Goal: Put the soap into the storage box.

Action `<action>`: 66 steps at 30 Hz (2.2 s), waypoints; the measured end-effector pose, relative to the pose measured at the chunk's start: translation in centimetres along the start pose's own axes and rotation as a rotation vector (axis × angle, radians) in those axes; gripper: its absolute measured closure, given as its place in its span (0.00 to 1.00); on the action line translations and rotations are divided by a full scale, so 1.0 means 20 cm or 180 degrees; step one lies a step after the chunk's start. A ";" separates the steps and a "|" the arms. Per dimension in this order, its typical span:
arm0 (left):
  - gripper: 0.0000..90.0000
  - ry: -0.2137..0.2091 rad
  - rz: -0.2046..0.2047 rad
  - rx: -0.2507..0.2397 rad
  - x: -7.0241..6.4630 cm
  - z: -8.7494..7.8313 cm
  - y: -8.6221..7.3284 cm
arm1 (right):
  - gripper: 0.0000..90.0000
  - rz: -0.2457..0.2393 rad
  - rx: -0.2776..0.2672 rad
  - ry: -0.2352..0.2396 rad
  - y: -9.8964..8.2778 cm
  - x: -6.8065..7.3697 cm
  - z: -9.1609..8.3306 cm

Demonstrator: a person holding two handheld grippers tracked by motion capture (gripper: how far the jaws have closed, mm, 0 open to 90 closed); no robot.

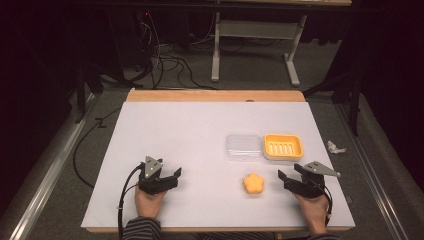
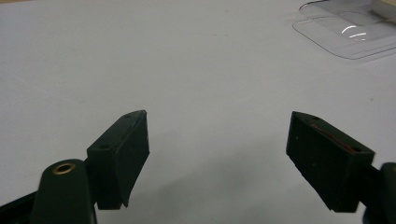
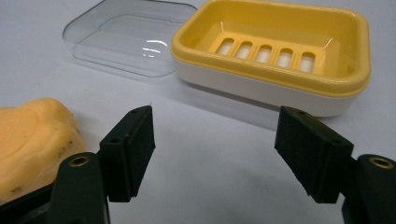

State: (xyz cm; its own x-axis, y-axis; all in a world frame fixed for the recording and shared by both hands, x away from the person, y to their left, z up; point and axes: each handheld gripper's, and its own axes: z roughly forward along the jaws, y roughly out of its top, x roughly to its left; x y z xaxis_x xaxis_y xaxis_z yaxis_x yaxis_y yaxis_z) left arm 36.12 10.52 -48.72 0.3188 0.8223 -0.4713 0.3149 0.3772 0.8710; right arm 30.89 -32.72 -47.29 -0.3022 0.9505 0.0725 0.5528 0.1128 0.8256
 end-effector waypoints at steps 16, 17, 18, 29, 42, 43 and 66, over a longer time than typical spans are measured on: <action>0.24 -0.0010 0.0023 -0.0006 0.00 0.00 0.00 | 0.30 -0.0110 0.0005 0.0219 0.02 0.09 -0.05; 0.24 -0.0010 0.0020 -0.0005 0.00 0.00 0.00 | 0.29 -0.0115 0.0003 0.0238 0.02 0.09 -0.06; 0.24 -0.0010 0.0019 -0.0005 0.00 0.00 0.00 | 0.29 -0.0124 -0.0002 0.0259 0.02 0.10 -0.06; 0.24 -0.0011 0.0023 -0.0003 0.00 0.00 0.00 | 0.28 -0.0235 -0.0010 0.0432 0.02 0.19 -0.08; 0.24 -0.0009 0.0023 0.0002 0.00 0.00 0.00 | 0.26 -0.0428 0.0174 0.0588 0.04 0.32 -0.04; 0.24 -0.0009 0.0023 0.0002 0.00 0.00 0.00 | 0.25 -0.0434 0.0198 0.0599 0.04 0.32 -0.04; 0.24 -0.0008 0.0005 0.0014 0.00 0.00 0.00 | 0.21 -0.0783 0.0499 0.0700 0.06 0.47 0.11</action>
State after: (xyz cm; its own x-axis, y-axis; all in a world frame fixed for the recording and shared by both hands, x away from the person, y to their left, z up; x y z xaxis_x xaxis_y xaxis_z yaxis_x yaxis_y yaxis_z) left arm 36.13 10.53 -48.74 0.3217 0.8218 -0.4702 0.3182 0.3739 0.8712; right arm 30.34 -23.03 -46.91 -0.5913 0.8063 0.0150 0.5500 0.3896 0.7387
